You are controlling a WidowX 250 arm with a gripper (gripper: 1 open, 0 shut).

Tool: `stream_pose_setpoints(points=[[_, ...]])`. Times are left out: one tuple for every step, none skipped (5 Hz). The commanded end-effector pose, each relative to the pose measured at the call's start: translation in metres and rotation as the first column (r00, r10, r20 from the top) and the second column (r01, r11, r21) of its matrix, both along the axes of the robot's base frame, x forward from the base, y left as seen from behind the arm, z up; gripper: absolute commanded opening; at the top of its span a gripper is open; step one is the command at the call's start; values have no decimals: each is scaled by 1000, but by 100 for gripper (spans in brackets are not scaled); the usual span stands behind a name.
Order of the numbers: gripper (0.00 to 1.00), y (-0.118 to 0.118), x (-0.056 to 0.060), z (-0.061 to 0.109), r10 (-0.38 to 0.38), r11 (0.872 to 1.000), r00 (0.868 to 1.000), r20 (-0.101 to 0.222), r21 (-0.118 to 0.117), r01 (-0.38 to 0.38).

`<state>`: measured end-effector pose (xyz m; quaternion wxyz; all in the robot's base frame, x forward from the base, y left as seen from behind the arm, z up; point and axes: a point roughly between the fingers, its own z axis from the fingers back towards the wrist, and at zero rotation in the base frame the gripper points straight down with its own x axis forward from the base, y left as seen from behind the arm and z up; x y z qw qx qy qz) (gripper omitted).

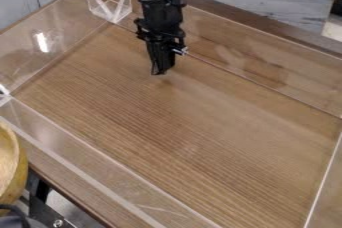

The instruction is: Remove the green block from inside the brown bowl and put it on the table

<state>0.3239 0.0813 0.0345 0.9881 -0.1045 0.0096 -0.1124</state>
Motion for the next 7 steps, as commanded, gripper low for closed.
stream_pose_setpoints(points=[[0,8,12,19,15,1000,998,60,13,-16],[0,9,11,20,19,1000,998,56,9,-19],[0,9,11,21,22,1000,998,51,3,-22],[0,10,10,23,25,1000,999,47,-1,-25],[0,10,12,21,30,1000,999,45,-4,-30],[0,11,14,20,36,999,998,44,-6,-35],[0,12,15,19,41,999,998,42,-8,-40]])
